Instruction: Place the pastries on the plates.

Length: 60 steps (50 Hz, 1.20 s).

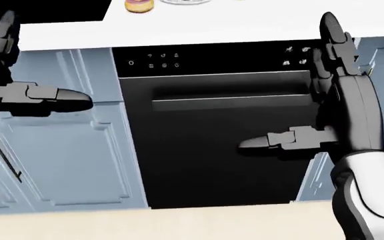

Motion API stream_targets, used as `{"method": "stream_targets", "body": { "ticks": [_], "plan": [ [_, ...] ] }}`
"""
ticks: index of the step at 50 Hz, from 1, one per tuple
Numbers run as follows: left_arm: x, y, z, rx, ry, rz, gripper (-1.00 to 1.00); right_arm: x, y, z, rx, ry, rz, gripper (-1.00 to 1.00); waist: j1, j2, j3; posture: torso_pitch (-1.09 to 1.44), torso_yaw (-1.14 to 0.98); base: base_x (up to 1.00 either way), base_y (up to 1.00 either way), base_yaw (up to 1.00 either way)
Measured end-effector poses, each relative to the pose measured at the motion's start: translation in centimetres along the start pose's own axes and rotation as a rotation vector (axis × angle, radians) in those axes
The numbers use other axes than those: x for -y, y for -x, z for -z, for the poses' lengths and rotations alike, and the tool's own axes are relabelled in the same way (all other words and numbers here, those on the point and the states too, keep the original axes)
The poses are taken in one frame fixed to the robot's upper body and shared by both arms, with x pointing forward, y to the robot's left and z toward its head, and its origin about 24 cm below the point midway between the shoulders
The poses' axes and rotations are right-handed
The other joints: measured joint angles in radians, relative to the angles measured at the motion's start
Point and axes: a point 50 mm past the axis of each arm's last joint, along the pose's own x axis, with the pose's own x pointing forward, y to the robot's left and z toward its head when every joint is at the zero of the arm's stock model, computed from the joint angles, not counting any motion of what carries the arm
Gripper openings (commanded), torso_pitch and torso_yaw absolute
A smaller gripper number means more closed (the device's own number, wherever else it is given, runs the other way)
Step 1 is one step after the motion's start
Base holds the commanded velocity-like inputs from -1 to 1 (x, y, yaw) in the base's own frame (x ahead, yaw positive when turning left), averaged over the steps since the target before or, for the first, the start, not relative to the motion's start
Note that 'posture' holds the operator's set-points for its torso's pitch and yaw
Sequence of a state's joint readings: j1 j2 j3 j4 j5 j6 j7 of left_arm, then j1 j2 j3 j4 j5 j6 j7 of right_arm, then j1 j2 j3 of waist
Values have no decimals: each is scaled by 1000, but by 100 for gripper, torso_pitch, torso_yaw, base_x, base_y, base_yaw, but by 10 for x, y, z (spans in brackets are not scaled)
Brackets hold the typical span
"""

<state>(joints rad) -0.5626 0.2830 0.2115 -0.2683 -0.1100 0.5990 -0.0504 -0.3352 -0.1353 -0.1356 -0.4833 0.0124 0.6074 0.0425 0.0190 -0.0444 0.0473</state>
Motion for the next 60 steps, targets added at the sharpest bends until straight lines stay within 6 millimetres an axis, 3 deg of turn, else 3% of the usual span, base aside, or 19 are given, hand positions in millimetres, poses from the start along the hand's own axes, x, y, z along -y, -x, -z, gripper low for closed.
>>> {"method": "stream_targets", "body": {
  "ticks": [5,12,22,27,30,36,39,40,42,43,45,47,49,51,53,56,58,59,60],
  "plan": [
    [-3,0,-13,67,-4,-11,100,3,1,-3,11,4,6,100,2,32,16,0,0,44,0,0],
    [-3,1,-9,44,1,-4,100,0,0,-4,8,11,-8,100,17,35,26,0,0,59,0,0],
    [-15,4,-18,62,-7,-43,100,-7,-2,-13,32,18,-45,100,31,10,21,0,0,60,14,0],
    [-18,4,-20,65,-11,-50,100,-10,-3,-16,49,22,-62,100,37,-21,18,0,0,60,37,0],
    [-18,3,-20,63,-12,-53,100,-10,-4,-16,49,22,-63,100,40,-33,23,0,0,61,50,0],
    [-19,4,-20,62,-14,-56,100,-11,-5,-18,58,22,-67,100,52,-29,31,0,0,59,47,0],
    [-21,5,-14,42,-13,-66,100,-13,-4,-13,41,16,-72,100,51,-37,50,0,0,29,9,0],
    [-22,6,-8,15,-10,-75,100,-15,-5,-9,22,14,-81,100,58,-18,60,0,0,11,2,0],
    [-25,4,-1,-25,-11,-84,100,-16,-7,-6,-5,12,-92,100,56,36,3,0,0,10,0,0],
    [-26,3,-2,-25,-12,-89,100,-17,-8,-8,-2,13,-94,100,52,54,-13,0,0,9,0,0],
    [-26,3,-14,27,-20,-92,100,-15,-6,-16,43,17,-86,100,25,66,-12,0,0,0,0,0],
    [-24,5,-25,90,-24,-84,100,-13,-3,-22,83,20,-73,100,0,38,9,0,0,0,0,0],
    [-14,4,-28,114,-16,-42,100,-7,-2,-20,80,30,-43,100,-70,-28,23,0,0,0,0,0],
    [-8,4,-18,68,-7,-9,100,-4,-5,-15,50,30,-24,100,-83,-34,39,0,0,0,0,0],
    [-11,4,-9,15,-5,-18,100,-6,-6,-15,47,26,-34,100,-82,-28,41,0,0,0,0,0],
    [-19,6,-9,9,-8,-59,100,-11,-4,-18,67,26,-63,100,-75,2,47,0,0,0,0,0],
    [-20,6,-15,37,-16,-70,100,-12,-3,-20,79,28,-73,100,-68,37,38,0,0,0,0,0],
    [-22,6,-19,52,-21,-75,100,-13,-4,-22,88,23,-77,100,-52,66,24,0,0,0,0,0],
    [-23,6,-23,69,-26,-79,100,-14,-3,-23,96,15,-79,100,-40,78,13,0,0,0,0,0]
  ]
}}
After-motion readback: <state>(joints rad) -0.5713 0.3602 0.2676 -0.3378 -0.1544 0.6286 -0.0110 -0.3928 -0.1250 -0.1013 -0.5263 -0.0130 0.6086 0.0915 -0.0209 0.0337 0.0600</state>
